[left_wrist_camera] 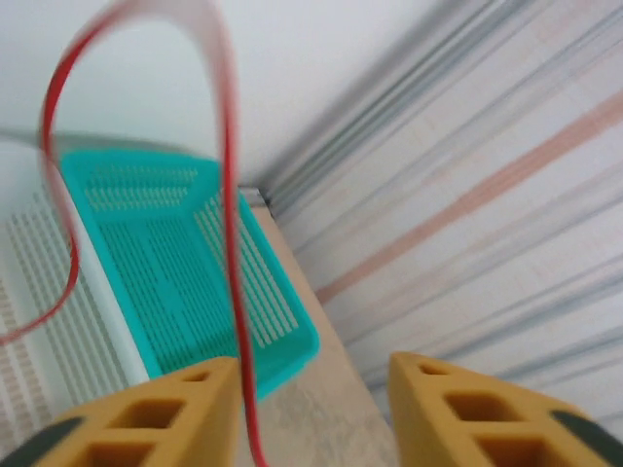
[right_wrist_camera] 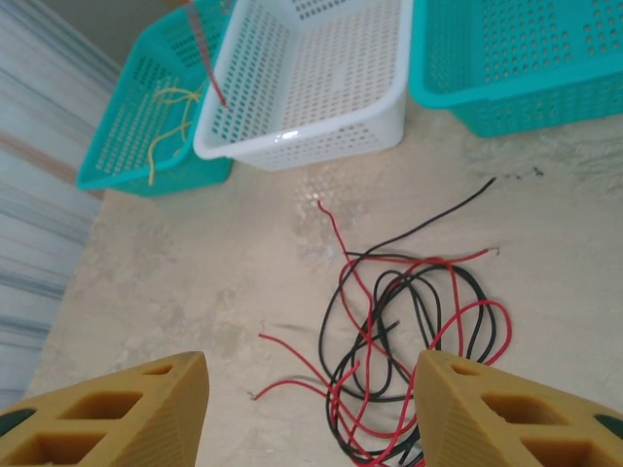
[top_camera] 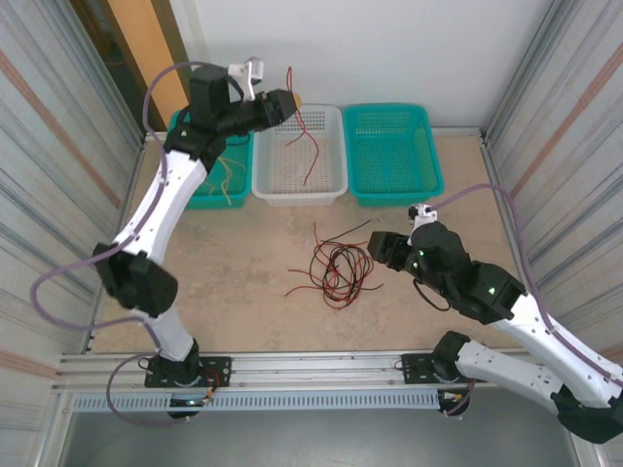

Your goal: Untangle the cables

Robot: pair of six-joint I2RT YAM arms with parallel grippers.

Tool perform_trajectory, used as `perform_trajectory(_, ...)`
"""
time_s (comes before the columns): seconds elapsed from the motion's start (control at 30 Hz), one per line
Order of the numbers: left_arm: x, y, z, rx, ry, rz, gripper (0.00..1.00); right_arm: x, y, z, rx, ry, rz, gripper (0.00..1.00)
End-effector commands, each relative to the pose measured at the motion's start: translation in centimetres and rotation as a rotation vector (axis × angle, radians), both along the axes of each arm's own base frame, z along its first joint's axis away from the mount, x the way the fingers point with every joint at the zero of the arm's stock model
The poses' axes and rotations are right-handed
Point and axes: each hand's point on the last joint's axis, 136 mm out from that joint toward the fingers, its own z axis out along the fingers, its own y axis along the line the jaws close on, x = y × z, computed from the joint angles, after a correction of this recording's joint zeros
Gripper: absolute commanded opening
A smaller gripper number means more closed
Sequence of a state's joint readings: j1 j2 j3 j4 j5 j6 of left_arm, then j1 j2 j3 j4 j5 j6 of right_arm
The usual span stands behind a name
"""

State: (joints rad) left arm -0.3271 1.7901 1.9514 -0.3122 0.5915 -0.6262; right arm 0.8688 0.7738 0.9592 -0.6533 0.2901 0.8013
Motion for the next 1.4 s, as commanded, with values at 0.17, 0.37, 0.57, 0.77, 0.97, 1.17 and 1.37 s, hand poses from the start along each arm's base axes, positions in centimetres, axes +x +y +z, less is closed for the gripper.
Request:
perform_trajectory(0.17, -5.5, 0.3, -11.1, 0.168, 0.19, -0.002, 0.68, -0.1, 0.2, -0.5, -0.046, -0.009, -0.023, 0.57)
perform_trajectory(0.37, -14.0, 4.2, -16.9, 0.289, 0.264, 0.026, 0.65, 0.8, 1.7, -2.2, -0.082, 0.035, -0.001, 0.58)
perform_trajectory(0.57, -19.9, 7.2, -19.8, 0.3, 0.293, 0.059, 0.64, 2.5, 4.3, -6.2, -0.113, 0.156, 0.031, 0.57)
perform_trajectory(0.77, -21.4, 8.0, -19.3, 0.277, 0.268, 0.072, 0.64, 4.6, 7.7, -10.3, -0.175, 0.284, 0.106, 0.55)
perform_trajectory(0.97, -21.3, 8.5, -20.1, 0.289, 0.317, 0.091, 0.61, 4.8, 8.3, -15.3, -0.358, 0.461, 0.076, 0.47)
perform_trajectory(1.17, -21.1, 9.0, -20.9, 0.259, 0.348, 0.104, 0.59, 2.3, 8.6, -17.9, -0.308, 0.543, 0.038, 0.49)
perform_trajectory(1.37, -20.7, 8.3, -20.3, 0.228, 0.335, 0.082, 0.59, 1.9, 10.5, -20.3, -0.268, 0.605, 0.058, 0.47)
